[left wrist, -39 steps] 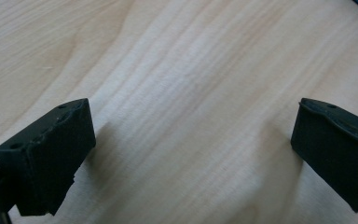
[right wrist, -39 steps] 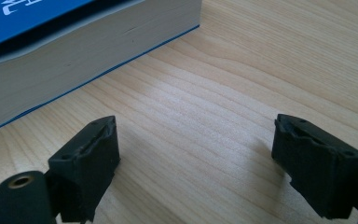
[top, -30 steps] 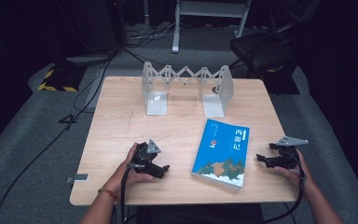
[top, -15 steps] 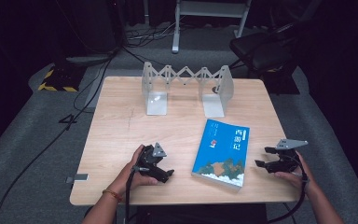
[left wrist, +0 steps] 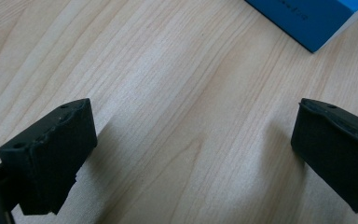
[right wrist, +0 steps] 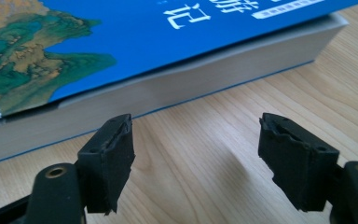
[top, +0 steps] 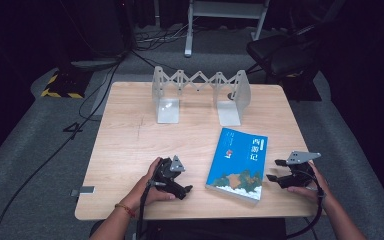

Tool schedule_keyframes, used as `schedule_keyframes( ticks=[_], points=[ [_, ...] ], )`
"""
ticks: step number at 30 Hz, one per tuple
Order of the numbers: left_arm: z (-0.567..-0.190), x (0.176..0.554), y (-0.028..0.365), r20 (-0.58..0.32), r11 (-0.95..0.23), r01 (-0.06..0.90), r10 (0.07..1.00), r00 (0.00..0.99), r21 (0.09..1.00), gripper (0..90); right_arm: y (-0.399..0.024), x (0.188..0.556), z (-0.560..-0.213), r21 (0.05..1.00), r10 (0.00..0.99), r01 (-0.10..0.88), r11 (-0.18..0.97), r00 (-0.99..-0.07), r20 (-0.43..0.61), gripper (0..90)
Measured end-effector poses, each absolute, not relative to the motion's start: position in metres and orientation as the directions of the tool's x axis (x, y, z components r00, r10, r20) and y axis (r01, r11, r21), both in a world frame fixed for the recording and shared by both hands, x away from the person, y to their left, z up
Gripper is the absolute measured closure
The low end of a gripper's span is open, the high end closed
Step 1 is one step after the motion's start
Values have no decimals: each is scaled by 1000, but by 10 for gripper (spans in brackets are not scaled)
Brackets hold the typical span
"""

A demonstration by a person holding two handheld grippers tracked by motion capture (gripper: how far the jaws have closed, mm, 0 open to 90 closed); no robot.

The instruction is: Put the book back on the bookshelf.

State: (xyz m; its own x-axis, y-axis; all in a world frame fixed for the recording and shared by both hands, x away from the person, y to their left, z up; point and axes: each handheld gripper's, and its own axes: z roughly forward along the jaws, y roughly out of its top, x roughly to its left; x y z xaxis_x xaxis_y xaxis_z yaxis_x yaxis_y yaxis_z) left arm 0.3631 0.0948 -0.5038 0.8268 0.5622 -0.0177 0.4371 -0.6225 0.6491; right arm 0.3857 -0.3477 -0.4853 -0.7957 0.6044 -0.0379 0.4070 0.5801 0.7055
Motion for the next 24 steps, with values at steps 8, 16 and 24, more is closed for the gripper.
schedule_keyframes(
  ticks=[8,16,24],
  points=[
    [-504,362,90,-19,-628,423,544,839,653,6,-332,385,-491,673,562,388,630,-826,-50,272],
    [-504,362,90,-21,-625,423,545,838,656,6,-331,383,-490,667,539,377,642,-841,-45,275],
    [-504,362,90,-20,-626,420,542,840,657,6,-329,381,-491,661,525,364,657,-850,-54,274]
  ],
)
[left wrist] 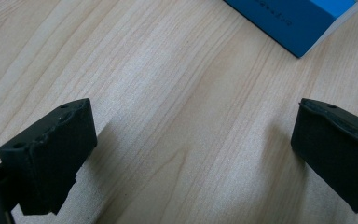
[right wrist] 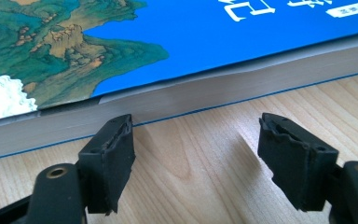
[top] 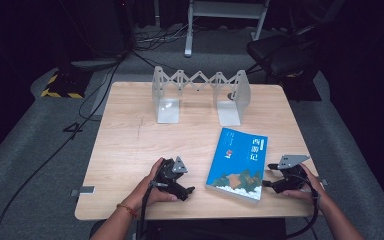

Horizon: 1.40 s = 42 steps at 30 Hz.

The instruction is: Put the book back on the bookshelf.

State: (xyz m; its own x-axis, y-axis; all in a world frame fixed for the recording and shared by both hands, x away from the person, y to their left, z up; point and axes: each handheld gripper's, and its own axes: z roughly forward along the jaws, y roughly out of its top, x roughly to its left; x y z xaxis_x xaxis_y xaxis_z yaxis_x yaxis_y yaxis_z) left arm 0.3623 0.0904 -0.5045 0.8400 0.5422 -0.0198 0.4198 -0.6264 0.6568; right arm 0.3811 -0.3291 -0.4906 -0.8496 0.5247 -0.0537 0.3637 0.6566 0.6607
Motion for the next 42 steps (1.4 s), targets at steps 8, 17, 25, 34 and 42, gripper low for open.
schedule_keyframes(
  ticks=[8,17,25,34,42],
  points=[
    [-504,362,90,-19,-627,420,543,840,656,6,-332,380,-487,683,524,365,633,-851,-31,278],
    [-504,362,91,-18,-629,417,539,842,656,6,-337,383,-487,707,527,381,596,-850,14,270],
    [-504,362,90,-20,-628,421,543,840,655,6,-331,381,-493,669,504,369,645,-864,-10,252],
    [-501,362,90,-12,-634,433,555,832,641,35,-334,378,-487,701,501,362,615,-865,6,255],
    [-502,363,92,-17,-629,431,552,833,647,47,-333,377,-486,701,508,367,612,-861,8,270]
  ],
)
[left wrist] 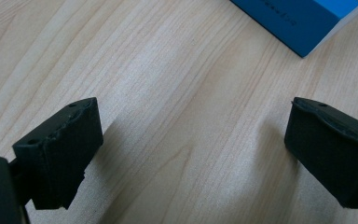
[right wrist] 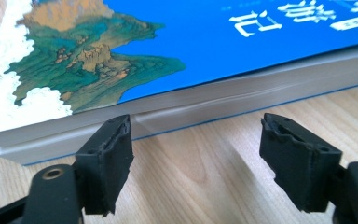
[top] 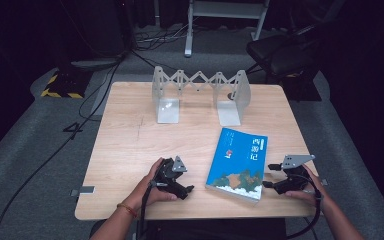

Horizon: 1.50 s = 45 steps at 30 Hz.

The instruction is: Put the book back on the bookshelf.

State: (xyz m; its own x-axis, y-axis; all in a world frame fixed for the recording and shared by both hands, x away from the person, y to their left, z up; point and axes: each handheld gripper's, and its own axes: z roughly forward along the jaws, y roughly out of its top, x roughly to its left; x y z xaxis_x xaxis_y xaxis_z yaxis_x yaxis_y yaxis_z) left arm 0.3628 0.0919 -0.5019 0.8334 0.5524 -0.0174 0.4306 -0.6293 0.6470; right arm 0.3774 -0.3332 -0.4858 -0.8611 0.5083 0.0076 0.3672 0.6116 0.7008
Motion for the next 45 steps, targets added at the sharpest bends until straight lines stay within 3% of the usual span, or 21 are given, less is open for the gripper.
schedule_keyframes(
  ticks=[12,19,26,30,32,34,42,45],
  points=[
    [-502,362,92,2,-632,410,546,838,657,47,-328,375,-493,656,482,363,661,-876,-2,267],
    [-502,362,91,-17,-630,426,548,836,649,49,-330,374,-489,682,488,363,635,-873,10,267],
    [-498,357,87,-22,-646,396,506,862,653,190,-333,374,-481,720,500,371,587,-865,38,267],
    [-491,352,78,-7,-664,347,457,890,662,179,-332,373,-479,729,514,383,568,-856,49,267],
    [-487,351,73,-40,-622,363,469,882,694,166,-332,373,-478,735,519,389,555,-853,60,267],
    [-481,346,64,-7,-643,318,437,899,696,171,-332,373,-477,737,527,396,548,-848,64,267],
    [-466,328,18,-11,-638,254,359,933,727,189,-330,371,-473,734,547,418,535,-833,76,283],
    [-464,322,-10,34,-663,175,291,956,728,194,-329,369,-470,745,548,414,524,-833,78,315]
  ],
)
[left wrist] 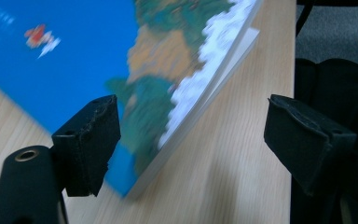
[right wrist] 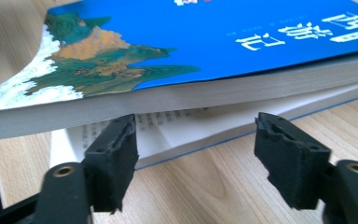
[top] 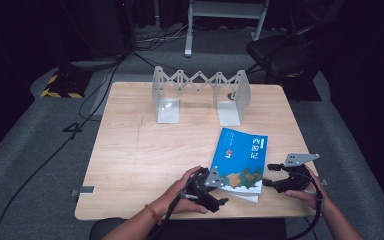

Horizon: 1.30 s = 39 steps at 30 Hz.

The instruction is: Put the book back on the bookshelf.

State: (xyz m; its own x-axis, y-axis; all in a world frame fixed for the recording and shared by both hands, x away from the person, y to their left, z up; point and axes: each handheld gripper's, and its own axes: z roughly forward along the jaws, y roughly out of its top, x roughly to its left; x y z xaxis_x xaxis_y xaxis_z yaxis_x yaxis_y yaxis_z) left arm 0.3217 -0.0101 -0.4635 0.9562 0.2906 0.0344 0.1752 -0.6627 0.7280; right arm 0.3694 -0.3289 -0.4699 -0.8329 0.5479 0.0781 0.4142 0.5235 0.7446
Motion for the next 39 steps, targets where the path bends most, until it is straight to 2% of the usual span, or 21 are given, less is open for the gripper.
schedule_keyframes(
  ticks=[6,9,10,19,22,24,25,26,27,30,33,35,39],
  points=[
    [-470,325,-35,49,-669,163,286,957,725,198,-326,369,-468,750,543,414,516,-835,87,315],
    [-474,325,-45,50,-662,167,296,954,731,197,-317,368,-468,742,527,400,538,-847,74,311],
    [-474,324,-49,66,-664,155,295,953,731,193,-308,365,-465,738,544,390,551,-839,37,288],
    [-474,325,-47,107,-641,155,351,930,752,204,-305,363,-456,783,574,387,486,-818,48,290],
    [-473,327,-46,130,-635,150,372,919,758,262,-303,363,-453,797,578,378,471,-815,45,291],
    [-473,327,-46,145,-637,149,385,912,756,343,-302,364,-451,800,579,376,467,-814,45,291],
    [-473,328,-46,157,-635,149,399,903,758,343,-302,364,-451,800,579,376,467,-814,45,291],
    [-473,329,-45,154,-631,151,402,903,761,377,-301,364,-451,804,582,377,460,-812,48,291],
    [-473,329,-44,159,-631,152,409,899,761,456,-300,364,-450,804,587,382,455,-808,51,290],
    [-472,329,-40,187,-628,109,386,903,770,506,-299,364,-450,811,590,378,447,-806,50,291],
    [-468,327,-37,233,-648,63,362,903,759,610,-297,365,-448,817,599,380,433,-799,54,289],
    [-464,331,-28,227,-640,67,366,903,766,679,-298,366,-446,830,597,379,409,-799,71,274],
    [-465,343,-4,173,-611,105,378,909,784,726,-297,368,-447,833,574,377,405,-814,90,300]
  ],
)
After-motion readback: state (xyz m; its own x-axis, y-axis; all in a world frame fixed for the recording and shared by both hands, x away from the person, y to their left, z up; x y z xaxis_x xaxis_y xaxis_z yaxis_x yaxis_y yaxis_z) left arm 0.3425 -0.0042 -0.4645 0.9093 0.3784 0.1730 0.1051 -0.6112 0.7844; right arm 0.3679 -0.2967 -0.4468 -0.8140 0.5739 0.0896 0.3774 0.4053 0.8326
